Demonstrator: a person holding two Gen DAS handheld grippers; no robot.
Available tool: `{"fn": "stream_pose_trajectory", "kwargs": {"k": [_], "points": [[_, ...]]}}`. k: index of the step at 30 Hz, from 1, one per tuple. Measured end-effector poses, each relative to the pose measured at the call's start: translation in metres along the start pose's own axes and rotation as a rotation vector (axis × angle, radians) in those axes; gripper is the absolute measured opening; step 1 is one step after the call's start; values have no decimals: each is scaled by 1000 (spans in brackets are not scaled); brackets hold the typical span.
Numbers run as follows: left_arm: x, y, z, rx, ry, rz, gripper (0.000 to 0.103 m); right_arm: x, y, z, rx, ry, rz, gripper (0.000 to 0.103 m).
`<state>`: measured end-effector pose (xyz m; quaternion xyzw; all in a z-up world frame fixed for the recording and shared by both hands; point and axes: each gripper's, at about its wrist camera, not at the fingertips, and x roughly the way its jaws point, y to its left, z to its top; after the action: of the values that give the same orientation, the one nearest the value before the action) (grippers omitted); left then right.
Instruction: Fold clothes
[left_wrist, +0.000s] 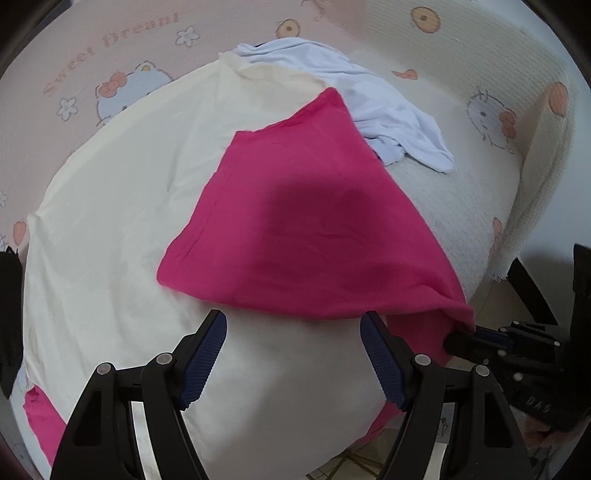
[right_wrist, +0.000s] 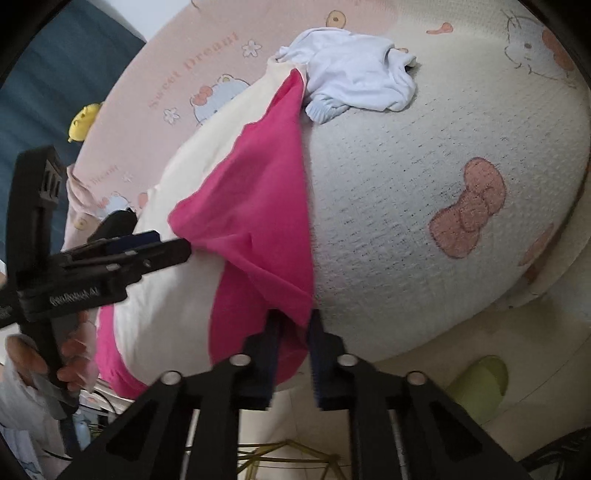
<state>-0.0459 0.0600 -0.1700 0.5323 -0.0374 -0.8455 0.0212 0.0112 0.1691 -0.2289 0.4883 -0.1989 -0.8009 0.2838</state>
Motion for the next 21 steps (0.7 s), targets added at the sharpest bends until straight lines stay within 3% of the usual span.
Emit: {"fn": "stream_pose_trajectory", "kwargs": {"k": [4, 9, 12, 15, 21], "points": [[-9, -9, -5, 44, -26, -24, 73, -11, 9, 4, -4, -28, 68, 8], [-14, -9, -8, 20, -7, -148, 73, -19, 30, 9, -61, -46, 80, 8], [-3, 6, -2, -127, 83, -312, 73, -14, 36, 10, -69, -40, 84, 8], [9, 21, -2, -290, 160, -430, 73, -6, 39, 13, -78, -29, 85, 8], [4, 31, 4, -333, 142, -428, 73, 9, 47, 19, -91, -4, 82, 8]]}}
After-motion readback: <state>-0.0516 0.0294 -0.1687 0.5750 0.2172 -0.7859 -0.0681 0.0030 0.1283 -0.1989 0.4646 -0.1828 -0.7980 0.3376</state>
